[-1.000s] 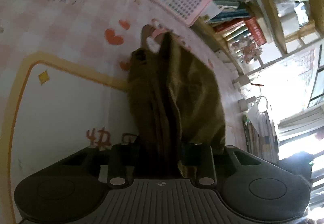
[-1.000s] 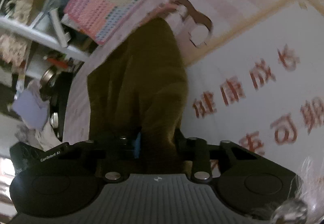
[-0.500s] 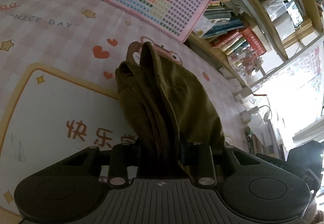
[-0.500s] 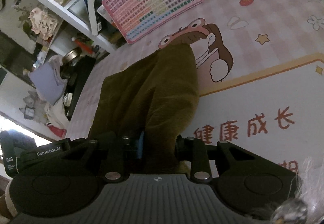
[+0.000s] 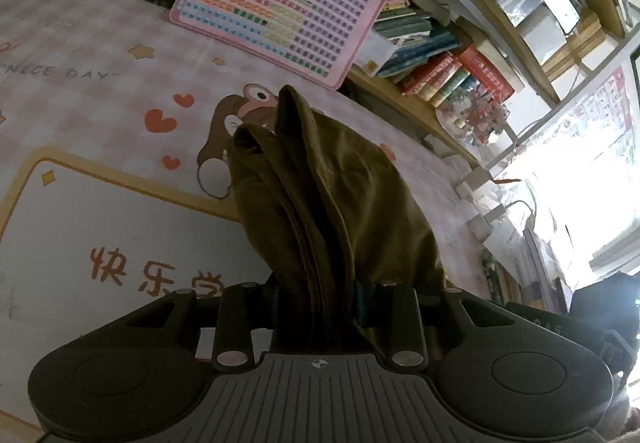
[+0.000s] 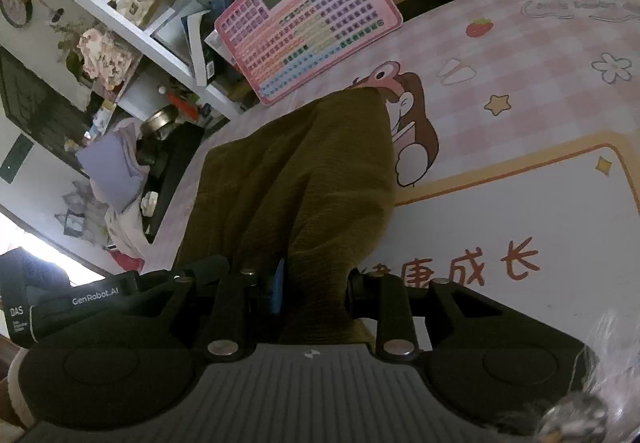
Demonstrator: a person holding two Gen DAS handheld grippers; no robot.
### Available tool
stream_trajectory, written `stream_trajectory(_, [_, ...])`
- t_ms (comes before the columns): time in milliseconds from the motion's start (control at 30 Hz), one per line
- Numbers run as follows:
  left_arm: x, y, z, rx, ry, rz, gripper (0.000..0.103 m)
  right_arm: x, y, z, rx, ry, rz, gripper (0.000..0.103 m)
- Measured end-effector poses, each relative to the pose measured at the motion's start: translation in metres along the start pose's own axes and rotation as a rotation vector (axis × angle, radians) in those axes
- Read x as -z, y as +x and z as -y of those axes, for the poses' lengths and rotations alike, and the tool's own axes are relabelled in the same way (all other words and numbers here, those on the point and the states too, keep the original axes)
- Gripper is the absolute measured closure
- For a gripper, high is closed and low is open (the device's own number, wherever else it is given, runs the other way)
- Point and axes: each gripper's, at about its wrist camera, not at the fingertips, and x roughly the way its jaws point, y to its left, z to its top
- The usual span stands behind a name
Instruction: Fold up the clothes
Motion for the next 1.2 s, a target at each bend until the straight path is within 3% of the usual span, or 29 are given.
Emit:
stream_trajectory(467, [-0.021,-0.001,-0.029,0.039,0.02,-0.011,0.072,0.001,0.014,-0.019,0.029,0.007,0.035,0.078])
stream_trajectory(900, [-0.09,-0.016,-0.099,0.075,0.041,-0.001,0.072,-0.018,0.082,-0.082,0.043,-0.009,0.073,0.078])
stream_trajectory(1200, [-0.14,-0.004,-0.147,0.111,0.046,0.003,0.072,-0.047,0.139,-0.117,0.084,-0.061,0.078,0.078])
